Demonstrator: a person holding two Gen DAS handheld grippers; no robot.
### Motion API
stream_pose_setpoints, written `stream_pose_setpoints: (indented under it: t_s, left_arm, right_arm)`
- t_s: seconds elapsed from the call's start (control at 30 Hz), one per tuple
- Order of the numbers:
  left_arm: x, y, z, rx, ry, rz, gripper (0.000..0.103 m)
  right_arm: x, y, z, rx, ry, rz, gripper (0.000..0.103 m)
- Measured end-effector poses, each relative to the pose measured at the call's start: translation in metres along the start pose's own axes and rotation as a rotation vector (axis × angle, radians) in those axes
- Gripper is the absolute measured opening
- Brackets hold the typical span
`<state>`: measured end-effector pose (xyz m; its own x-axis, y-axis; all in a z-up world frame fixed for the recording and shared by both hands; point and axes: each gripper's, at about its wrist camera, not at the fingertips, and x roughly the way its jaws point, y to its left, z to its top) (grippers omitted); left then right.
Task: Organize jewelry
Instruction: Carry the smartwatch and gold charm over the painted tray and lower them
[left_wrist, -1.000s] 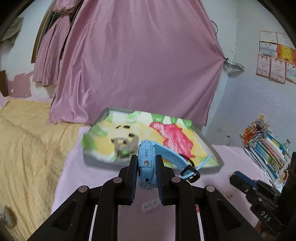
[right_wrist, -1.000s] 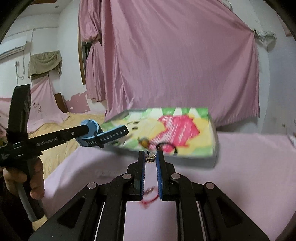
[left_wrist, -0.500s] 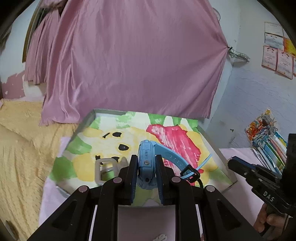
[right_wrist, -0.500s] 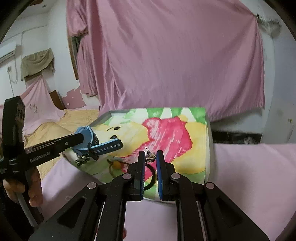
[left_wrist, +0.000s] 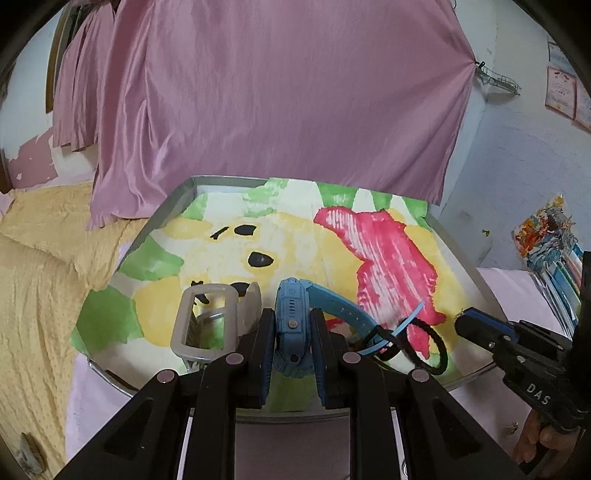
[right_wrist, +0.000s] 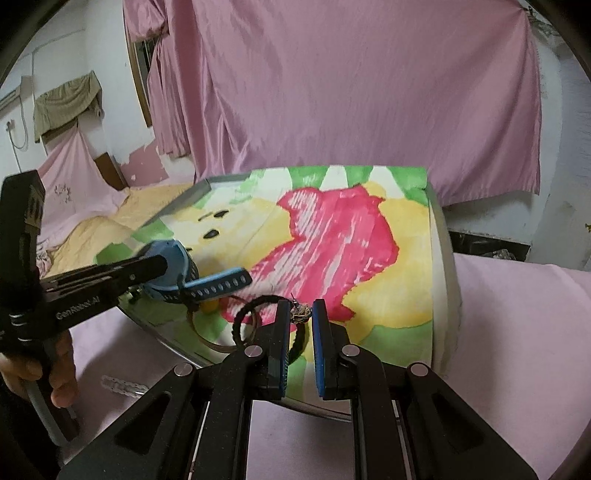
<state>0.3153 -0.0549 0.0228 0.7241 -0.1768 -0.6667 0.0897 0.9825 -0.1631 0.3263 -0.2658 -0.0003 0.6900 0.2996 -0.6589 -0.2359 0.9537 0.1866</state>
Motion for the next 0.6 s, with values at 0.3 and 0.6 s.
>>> stream_pose_setpoints:
  t_s: [0.3, 0.6]
  left_arm:
    - [0.003, 0.001, -0.001, -0.009, 0.006, 0.006, 0.018]
    - [-0.003, 0.002, -0.002, -0.017, -0.012, -0.008, 0.020]
  right_arm:
    - [0.013, -0.002, 0.000, 0.015, 0.054, 0.009, 0.011]
    - [0.012, -0.005, 0.000, 0.034, 0.050, 0.019, 0.018]
